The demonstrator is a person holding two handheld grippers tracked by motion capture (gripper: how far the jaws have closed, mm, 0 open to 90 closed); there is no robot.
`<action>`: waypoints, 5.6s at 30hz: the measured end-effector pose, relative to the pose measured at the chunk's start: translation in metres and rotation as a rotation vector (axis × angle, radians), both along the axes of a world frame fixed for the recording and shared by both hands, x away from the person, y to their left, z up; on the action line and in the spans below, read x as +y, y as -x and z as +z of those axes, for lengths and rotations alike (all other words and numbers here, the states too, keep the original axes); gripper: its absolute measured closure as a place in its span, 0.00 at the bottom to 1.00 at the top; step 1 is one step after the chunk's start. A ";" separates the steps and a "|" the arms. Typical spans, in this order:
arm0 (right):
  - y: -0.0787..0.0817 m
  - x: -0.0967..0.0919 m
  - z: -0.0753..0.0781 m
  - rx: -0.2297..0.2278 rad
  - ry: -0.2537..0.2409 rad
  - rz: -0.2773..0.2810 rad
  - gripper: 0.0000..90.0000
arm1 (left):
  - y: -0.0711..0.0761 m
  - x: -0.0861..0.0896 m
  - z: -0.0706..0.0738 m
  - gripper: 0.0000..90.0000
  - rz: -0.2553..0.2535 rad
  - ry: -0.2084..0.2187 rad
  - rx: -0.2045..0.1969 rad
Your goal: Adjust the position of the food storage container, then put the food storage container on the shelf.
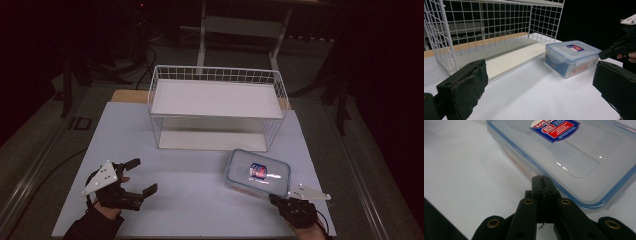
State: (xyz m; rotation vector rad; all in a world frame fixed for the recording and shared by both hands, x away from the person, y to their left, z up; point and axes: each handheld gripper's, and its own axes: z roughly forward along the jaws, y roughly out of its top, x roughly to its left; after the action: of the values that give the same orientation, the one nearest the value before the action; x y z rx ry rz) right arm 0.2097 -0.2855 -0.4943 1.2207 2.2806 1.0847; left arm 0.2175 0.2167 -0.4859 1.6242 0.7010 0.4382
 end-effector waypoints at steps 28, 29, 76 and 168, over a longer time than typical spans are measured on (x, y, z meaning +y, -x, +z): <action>-0.037 -0.033 0.018 -0.072 -0.010 -0.101 1.00 | -0.001 -0.002 -0.001 0.00 -0.008 -0.005 0.004; -0.039 -0.035 0.020 -0.076 -0.009 -0.107 1.00 | -0.001 -0.002 -0.001 0.00 -0.008 -0.006 0.004; -0.096 -0.030 -0.002 -0.023 0.044 -0.089 1.00 | -0.001 -0.007 -0.003 0.00 -0.029 -0.019 0.016; -0.047 0.041 0.058 -0.332 -0.184 0.230 0.12 | -0.054 -0.072 0.034 0.00 -0.072 -0.107 0.185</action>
State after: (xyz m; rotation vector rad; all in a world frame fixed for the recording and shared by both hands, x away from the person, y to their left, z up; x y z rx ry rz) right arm 0.2568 -0.2440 -0.4367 0.7762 2.1340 1.4854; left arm 0.2711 0.1446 -0.4515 1.8012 0.7651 0.2788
